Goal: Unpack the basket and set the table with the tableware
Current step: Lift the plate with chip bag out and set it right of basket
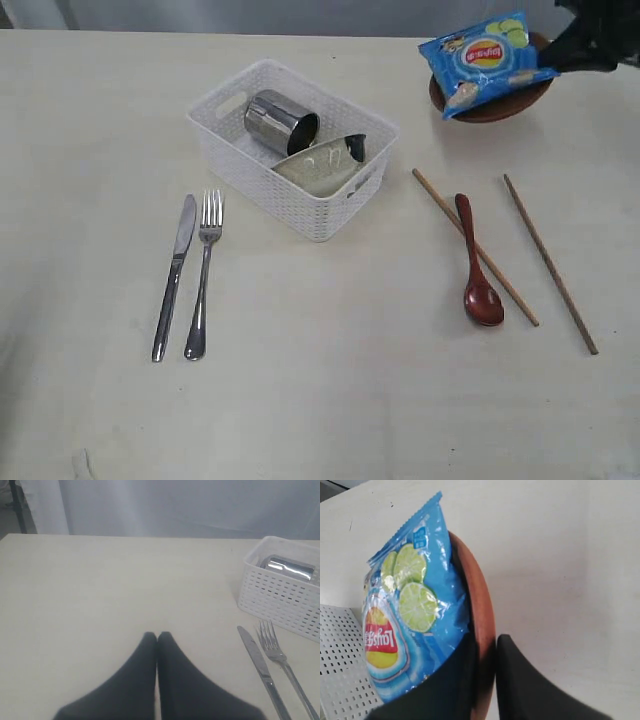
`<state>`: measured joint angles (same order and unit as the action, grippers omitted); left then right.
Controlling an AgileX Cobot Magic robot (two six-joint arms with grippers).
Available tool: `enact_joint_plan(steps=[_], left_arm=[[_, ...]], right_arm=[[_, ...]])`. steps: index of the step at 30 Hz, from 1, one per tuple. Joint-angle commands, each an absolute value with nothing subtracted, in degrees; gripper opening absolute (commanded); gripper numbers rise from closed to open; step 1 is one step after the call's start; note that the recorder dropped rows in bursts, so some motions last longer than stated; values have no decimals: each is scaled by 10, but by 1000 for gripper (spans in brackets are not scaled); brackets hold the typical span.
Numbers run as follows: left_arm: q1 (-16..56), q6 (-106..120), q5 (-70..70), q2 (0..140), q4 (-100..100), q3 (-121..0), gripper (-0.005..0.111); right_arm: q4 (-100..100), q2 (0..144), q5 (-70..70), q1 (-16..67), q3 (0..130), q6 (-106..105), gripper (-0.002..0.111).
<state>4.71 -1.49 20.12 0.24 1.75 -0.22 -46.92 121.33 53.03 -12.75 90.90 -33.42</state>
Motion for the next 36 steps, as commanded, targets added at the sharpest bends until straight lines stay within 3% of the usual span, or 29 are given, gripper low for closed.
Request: enact_joint_plan(steps=[1, 13, 24, 26, 31, 36], left_arm=[[45, -13, 196, 0, 18, 0, 0], [45, -13, 196, 0, 18, 0, 0], [45, -13, 196, 0, 18, 0, 0], [45, -13, 196, 0, 18, 0, 0], [45, -13, 196, 0, 18, 0, 0], [45, -13, 196, 0, 18, 0, 0]], right_arm=[[-541, 1245, 510, -137, 876, -399, 0], [-579, 1286, 462, -139, 869, -435, 0], [-489, 1290, 421, -139, 869, -385, 0], [-488, 1290, 421, -139, 869, -385, 8], [-488, 1290, 430, -139, 869, -384, 41], [-489, 1277, 437, -139, 872, -383, 39]])
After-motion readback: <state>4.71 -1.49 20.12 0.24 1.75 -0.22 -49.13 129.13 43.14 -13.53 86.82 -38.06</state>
